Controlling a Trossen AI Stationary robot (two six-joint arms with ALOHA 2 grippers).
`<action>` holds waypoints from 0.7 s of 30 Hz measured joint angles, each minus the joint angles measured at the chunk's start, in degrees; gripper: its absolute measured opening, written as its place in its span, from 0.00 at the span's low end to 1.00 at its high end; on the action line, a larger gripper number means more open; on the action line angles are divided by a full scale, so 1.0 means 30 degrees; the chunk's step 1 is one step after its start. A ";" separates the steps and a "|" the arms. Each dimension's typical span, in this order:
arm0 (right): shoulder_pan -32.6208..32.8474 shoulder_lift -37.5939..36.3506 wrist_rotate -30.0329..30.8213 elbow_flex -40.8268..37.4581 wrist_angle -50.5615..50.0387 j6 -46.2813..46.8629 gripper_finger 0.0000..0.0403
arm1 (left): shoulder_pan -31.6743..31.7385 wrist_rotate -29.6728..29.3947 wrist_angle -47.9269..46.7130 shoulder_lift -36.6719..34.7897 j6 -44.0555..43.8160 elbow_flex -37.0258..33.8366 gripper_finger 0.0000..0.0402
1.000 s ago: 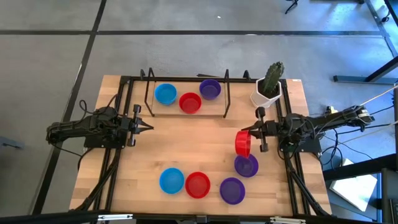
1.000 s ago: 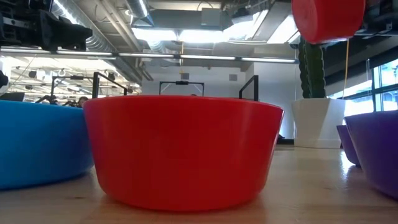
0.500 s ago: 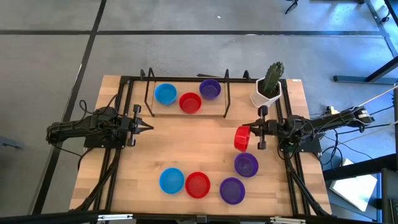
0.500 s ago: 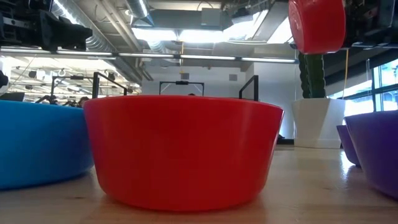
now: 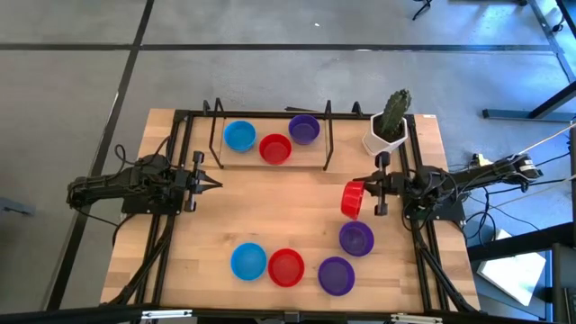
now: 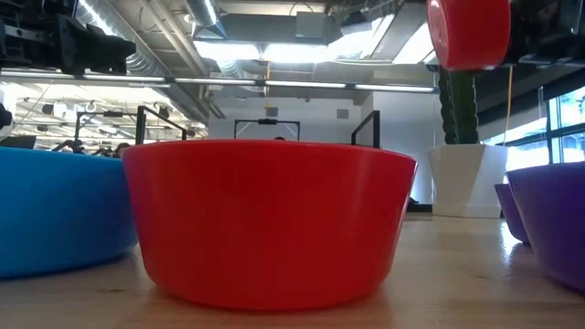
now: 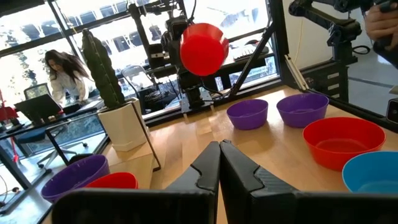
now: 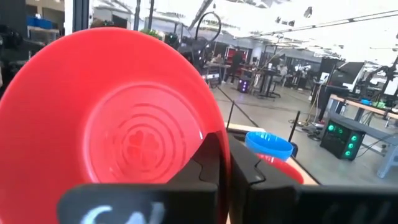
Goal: Pick & Place Mini bowls
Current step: Stack the red bowl on top of the red bowls on the shelf
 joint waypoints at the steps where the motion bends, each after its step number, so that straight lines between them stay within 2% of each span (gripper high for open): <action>1: 0.0000 0.0309 0.0045 0.0299 0.0061 0.0227 0.01 | -0.0004 0.0000 0.0000 0.0000 0.0000 0.0000 0.01; 4: 0.0000 0.1963 0.0137 0.1523 0.0229 0.0652 0.01 | 0.0000 0.0000 0.0002 -0.0007 0.0020 0.0000 0.01; 7: 0.0000 0.4698 0.0214 0.3360 -0.0023 0.0180 0.01 | -0.0005 0.0000 0.0004 -0.0002 0.0124 0.0000 0.01; 11: -0.0369 0.8733 0.2729 0.7179 -0.1549 -0.0818 0.01 | -0.0003 0.0000 0.0007 -0.0007 0.0096 0.0000 0.01; 13: -0.0968 1.0534 0.3700 0.9893 -0.4478 -0.0994 0.01 | -0.0006 -0.0001 0.0007 0.0000 0.0009 0.0000 0.01; 21: -0.4117 1.9095 0.3683 2.3572 -1.6429 -0.1302 0.01 | 0.0000 -0.0163 0.0008 0.0014 0.0000 0.0000 0.01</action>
